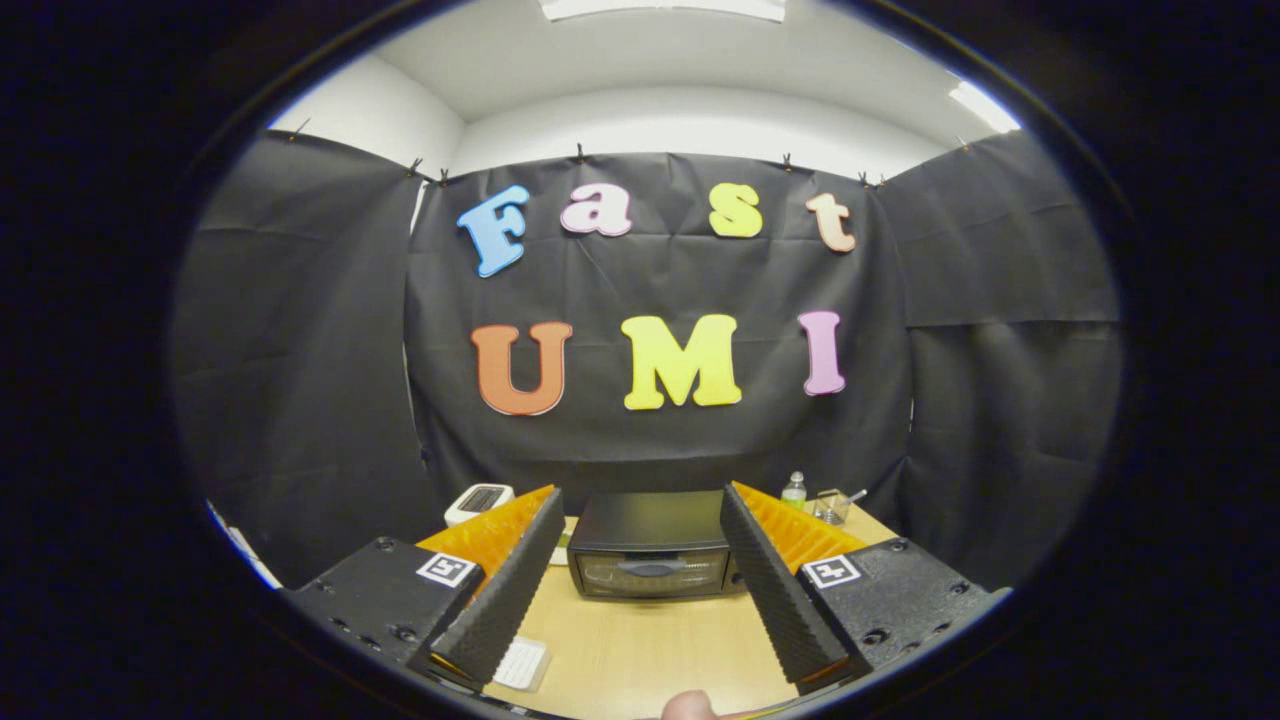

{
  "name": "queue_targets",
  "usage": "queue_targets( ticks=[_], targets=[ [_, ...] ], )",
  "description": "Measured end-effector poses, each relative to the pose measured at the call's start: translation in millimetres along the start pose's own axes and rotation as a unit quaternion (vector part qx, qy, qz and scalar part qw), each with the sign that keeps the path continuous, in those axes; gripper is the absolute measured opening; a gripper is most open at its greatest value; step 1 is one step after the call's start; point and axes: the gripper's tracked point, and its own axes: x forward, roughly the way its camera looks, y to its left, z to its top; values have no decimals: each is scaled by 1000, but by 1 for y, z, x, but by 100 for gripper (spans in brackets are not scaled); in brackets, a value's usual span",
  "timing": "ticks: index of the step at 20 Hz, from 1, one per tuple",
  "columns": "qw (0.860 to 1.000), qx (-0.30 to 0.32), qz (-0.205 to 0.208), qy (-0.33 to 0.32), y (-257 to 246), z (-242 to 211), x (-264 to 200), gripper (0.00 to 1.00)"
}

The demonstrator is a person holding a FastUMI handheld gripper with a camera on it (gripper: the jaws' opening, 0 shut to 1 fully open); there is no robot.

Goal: Open the toaster oven, put the food inside, and close the toaster oven door.

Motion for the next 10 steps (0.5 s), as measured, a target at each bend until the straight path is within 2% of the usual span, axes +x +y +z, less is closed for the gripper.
queue_targets(
  ticks=[10],
  targets=[
    [1000, 2, 5, -2, 3, 4, 3, 100]
  ],
)
